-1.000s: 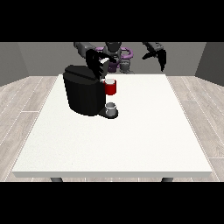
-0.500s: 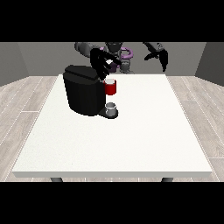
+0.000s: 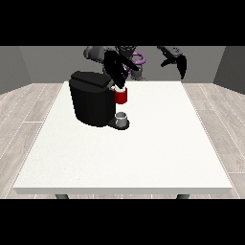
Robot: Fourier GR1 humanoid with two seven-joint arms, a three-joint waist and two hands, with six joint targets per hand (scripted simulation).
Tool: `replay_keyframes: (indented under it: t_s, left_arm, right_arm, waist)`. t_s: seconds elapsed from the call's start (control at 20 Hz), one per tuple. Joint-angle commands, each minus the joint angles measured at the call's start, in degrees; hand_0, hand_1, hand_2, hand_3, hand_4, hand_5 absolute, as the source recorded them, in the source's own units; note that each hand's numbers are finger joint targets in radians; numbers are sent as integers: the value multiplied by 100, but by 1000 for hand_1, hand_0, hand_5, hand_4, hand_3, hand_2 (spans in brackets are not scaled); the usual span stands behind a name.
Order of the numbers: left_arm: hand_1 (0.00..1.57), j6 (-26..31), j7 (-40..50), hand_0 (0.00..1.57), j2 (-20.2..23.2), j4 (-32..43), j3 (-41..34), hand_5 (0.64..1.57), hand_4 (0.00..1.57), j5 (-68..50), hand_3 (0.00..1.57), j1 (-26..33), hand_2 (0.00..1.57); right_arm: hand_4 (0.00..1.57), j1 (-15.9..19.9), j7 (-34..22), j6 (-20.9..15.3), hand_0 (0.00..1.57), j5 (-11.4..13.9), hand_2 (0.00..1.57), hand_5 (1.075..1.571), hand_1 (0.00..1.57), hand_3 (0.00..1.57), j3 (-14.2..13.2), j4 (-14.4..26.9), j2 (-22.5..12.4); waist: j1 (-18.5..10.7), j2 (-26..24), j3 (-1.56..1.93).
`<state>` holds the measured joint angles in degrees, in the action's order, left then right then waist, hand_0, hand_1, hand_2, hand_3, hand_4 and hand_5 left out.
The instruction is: Insert the coffee pod into the coffee machine and close the lid
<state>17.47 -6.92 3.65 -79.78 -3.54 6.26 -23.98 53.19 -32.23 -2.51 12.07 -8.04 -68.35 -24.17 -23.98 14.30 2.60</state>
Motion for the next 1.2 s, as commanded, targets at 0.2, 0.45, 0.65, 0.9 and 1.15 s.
replay_keyframes:
  t_s: [0.2, 0.45, 0.65, 0.9, 1.15]
  left_arm:
    - [0, 237, -34, 0, -1, -1, 184, 1571, 203, -26, 0, -389, 0]
    - [0, 125, 26, 0, -69, -36, 234, 1571, 272, 52, 0, -839, 0]
    - [0, 167, 269, 0, -175, -302, 314, 1571, 347, -66, 0, -719, 0]
    - [0, 95, 272, 0, -123, -474, 446, 1571, 258, 145, 0, -767, 0]
    - [0, 129, -25, 0, 7, -300, 102, 1571, 266, -98, 0, 148, 0]
  right_arm:
    - [0, 640, 642, 75, 0, -160, 0, 1571, 0, 0, 166, -624, 393]
    - [0, 1186, 1002, -85, 0, -232, 0, 1571, 0, 0, 65, -397, 535]
    - [98, 1118, 1682, 56, 0, -246, 0, 1571, 0, 0, 119, 69, 620]
    - [0, 1315, 2260, -165, 0, -143, 0, 1571, 0, 0, 198, 426, 914]
    - [172, 658, 2646, 25, 0, -333, 0, 1571, 0, 0, 527, 154, 1487]
  waist:
    - [-999, 470, -244]
    - [-1032, 864, -261]
    - [-876, 784, -259]
    - [-838, 924, -260]
    - [-245, 89, -261]
